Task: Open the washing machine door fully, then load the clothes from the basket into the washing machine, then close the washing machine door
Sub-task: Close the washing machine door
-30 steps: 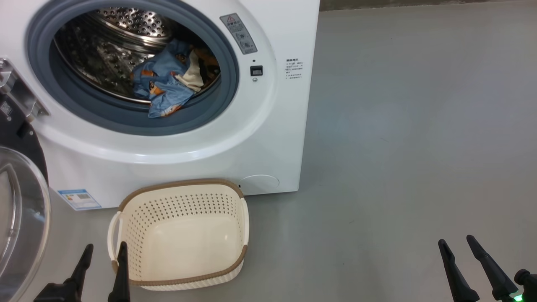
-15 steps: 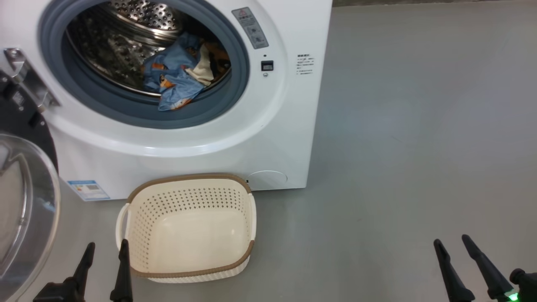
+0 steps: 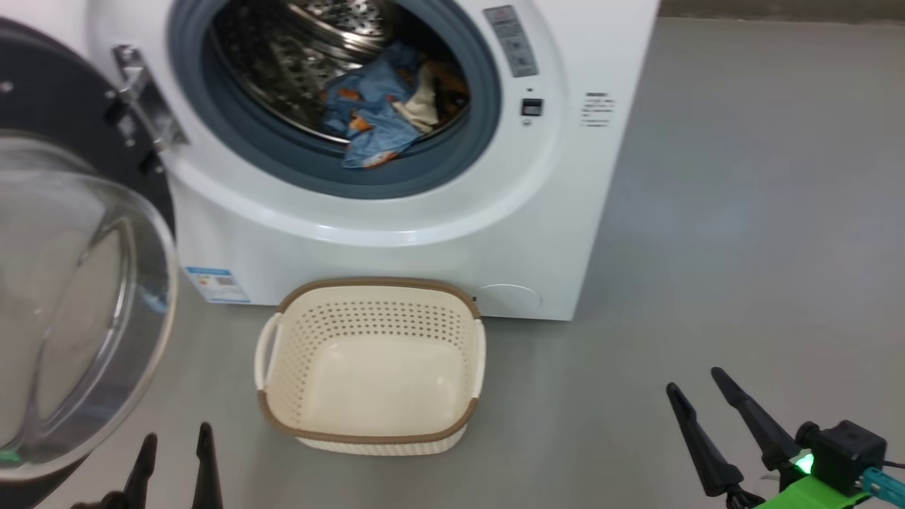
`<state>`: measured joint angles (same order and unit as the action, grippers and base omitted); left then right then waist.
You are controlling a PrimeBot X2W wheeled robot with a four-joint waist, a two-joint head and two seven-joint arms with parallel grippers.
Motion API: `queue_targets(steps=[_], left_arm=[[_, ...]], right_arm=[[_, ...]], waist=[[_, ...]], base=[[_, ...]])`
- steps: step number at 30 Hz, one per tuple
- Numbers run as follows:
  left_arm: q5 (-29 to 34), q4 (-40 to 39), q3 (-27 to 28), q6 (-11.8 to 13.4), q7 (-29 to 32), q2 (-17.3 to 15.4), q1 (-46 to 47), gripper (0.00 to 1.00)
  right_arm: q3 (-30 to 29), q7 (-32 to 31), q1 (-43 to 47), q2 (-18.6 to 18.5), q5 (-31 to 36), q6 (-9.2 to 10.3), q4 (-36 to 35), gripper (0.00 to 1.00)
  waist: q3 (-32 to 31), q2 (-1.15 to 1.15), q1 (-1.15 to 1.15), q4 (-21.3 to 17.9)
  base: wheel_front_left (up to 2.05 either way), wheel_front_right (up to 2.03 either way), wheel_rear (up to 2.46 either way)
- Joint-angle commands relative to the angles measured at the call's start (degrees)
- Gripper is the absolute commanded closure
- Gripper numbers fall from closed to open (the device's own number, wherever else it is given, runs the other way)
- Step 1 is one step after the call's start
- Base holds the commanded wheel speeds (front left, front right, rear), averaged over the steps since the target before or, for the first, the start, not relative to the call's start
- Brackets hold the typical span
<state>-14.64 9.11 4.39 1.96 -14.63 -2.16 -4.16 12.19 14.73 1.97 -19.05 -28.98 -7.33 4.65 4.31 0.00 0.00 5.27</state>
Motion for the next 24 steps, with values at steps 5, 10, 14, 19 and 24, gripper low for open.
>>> queue_targets(steps=[5, 10, 14, 19, 24], left_arm=[[-1.2, -2.1, 1.4, 1.7, -0.4, -0.7, -1.2, 0.00], [-2.0, -2.5, 1.4, 2.3, -0.4, -0.7, -2.4, 0.00], [-2.2, -2.6, 1.4, 2.7, -0.4, -0.7, -3.2, 0.00], [-2.9, -3.2, 1.1, 3.2, -0.4, -0.7, -4.0, 0.00], [-3.3, -3.8, 0.7, 3.7, -0.4, -0.7, -4.8, 0.00]], right_arm=[[4.1, 0.3, -3.2, -1.2, -0.6, -0.16, -0.4, 0.00], [7.2, 0.3, -4.4, -1.2, -0.9, -0.16, 0.4, 0.00], [9.5, 0.3, -5.2, -1.4, -1.1, -0.16, 0.9, 0.00], [10.8, 0.3, -6.2, -1.7, -1.5, -0.16, 1.2, 0.00], [11.1, 0.3, -6.6, -1.7, -1.7, -0.16, 1.6, 0.00]], waist=[[-0.8, 0.00, 0.00, 5.4], [-1.6, 0.00, 0.00, 8.6], [-1.9, 0.00, 0.00, 10.6], [-1.9, 0.00, 0.00, 12.9], [-2.1, 0.00, 0.00, 15.2]], base=[[0.00, 0.00, 0.00], [0.00, 0.00, 0.00], [0.00, 0.00, 0.00], [0.00, 0.00, 0.00], [0.00, 0.00, 0.00]])
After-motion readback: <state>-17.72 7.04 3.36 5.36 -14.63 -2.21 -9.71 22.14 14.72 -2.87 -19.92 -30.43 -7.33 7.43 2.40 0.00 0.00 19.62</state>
